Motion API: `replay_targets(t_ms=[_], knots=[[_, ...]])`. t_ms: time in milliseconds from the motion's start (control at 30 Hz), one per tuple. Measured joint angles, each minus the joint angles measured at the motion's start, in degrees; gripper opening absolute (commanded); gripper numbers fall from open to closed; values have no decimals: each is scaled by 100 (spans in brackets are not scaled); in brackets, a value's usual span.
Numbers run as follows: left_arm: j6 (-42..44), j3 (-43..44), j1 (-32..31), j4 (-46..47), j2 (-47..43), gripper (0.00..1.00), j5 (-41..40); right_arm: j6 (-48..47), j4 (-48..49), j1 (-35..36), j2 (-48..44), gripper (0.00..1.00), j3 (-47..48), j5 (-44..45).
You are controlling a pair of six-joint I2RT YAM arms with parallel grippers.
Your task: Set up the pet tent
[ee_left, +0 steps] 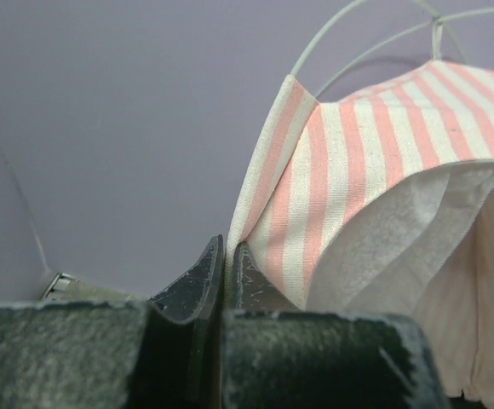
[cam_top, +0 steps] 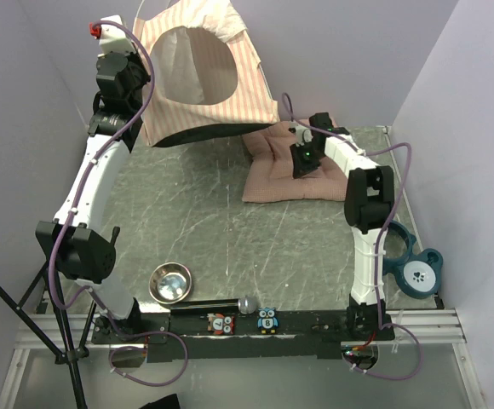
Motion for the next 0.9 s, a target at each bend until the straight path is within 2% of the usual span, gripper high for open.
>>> replay_targets(t_ms=[33,133,200,300,400,500,633,767,900], knots=[[-24,-2,0,63,0,1,-4,-35,-85,-39,-118,17,-114,-13],[-111,0,0,258,11,1,-37,-118,-573,-127,-498,2,-459,-238],[-170,13,0,402,46,1,-57,-146,-855,-133,-697,4,-726,-516],[-236,140,0,592,173,1,-103,-120,-1163,-116,-940,17,-1314,-957],[-323,304,2,739,317,1,-144,-24,-1200,-111,-1209,61,-1893,-1185],[-326,411,2,896,396,1,-181,94,-1045,-129,-1513,91,-1945,-1209],[-323,636,2,1067,498,1,-227,-181,-579,-155,-1805,99,-1325,-1058],[-328,820,11,1248,570,1,-350,-1126,-459,-140,-1613,100,-446,-973],[-326,881,11,1255,612,1,-442,-2081,-616,-103,-1239,100,-267,-1008]])
